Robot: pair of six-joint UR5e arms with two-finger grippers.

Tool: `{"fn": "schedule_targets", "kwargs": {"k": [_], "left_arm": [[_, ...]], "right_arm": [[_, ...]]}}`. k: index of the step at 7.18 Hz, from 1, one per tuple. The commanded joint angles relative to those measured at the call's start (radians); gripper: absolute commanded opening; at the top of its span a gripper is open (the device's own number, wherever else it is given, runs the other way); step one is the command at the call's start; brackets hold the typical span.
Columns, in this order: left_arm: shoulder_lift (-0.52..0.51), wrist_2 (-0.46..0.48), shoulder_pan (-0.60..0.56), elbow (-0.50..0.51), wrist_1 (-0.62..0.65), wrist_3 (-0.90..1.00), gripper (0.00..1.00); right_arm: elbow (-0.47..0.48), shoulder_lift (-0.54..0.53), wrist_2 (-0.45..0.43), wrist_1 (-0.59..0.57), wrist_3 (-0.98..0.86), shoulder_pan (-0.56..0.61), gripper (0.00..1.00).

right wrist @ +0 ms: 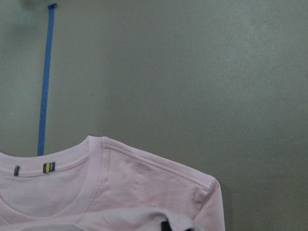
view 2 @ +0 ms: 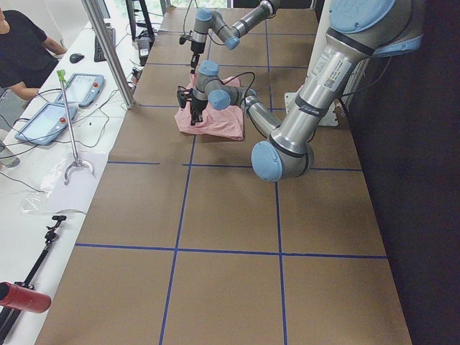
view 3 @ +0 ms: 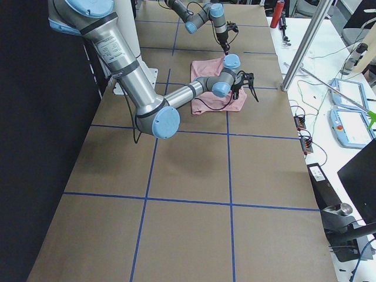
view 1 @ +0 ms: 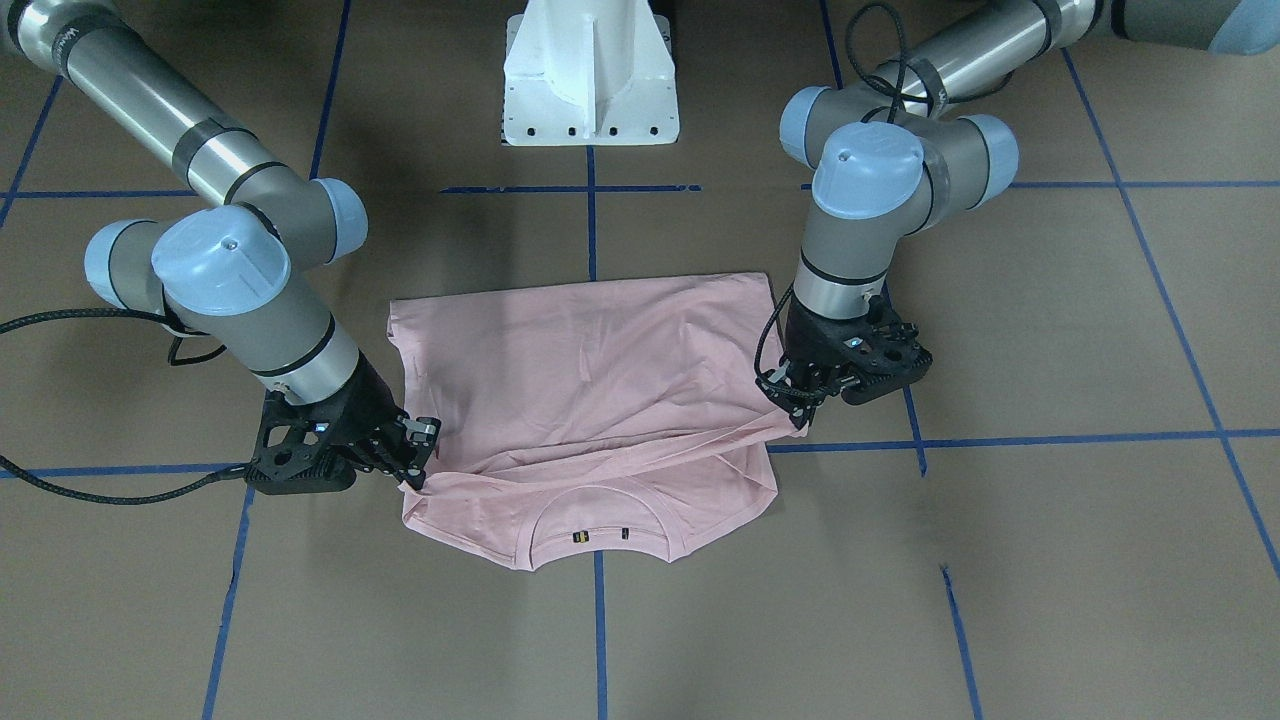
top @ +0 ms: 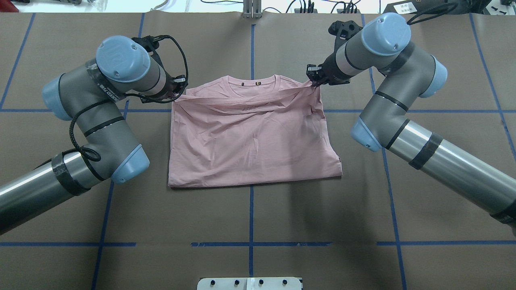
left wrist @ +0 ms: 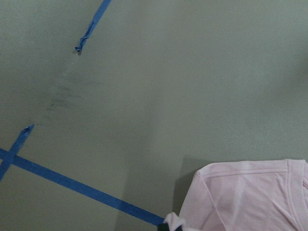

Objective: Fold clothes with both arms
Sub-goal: 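Lower the hem onto the collar edge and release both grippers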

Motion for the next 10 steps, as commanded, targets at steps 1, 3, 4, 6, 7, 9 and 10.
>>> {"fn": "schedule_targets", "kwargs": {"k": [1,3,4,6,7,9,10], "left_arm": [[0.002,-0.001,0.002,0.001,0.001,0.000,0.00],[0.006,0.001,0.003,0.002,-0.001,0.004,0.00],[0.011,0.001,0.002,0.005,-0.001,0.007,0.00],[0.009,0.001,0.003,0.022,-0.004,0.010,0.00],[0.005,0.001,0.006,0.028,-0.006,0.010,0.00],[-0.010,0.001,0.008,0.110,-0.064,0.009,0.00],[-0.017,0.001,0.008,0.128,-0.070,0.010,0.00]], "right_arm": [[0.001,-0.073,-0.003,0.089,-0.016,-0.023,0.00],[-0.009,-0.105,-0.006,0.157,-0.036,-0.025,0.00],[-0.009,-0.095,-0.018,0.156,-0.034,-0.025,0.00],[-0.009,-0.086,-0.032,0.154,-0.027,-0.026,0.00],[-0.018,-0.052,-0.034,0.145,-0.016,-0.025,0.00],[-0.073,0.008,-0.056,0.145,-0.007,-0.025,0.00],[-0.089,0.013,-0.075,0.146,-0.008,-0.025,0.00]]}}
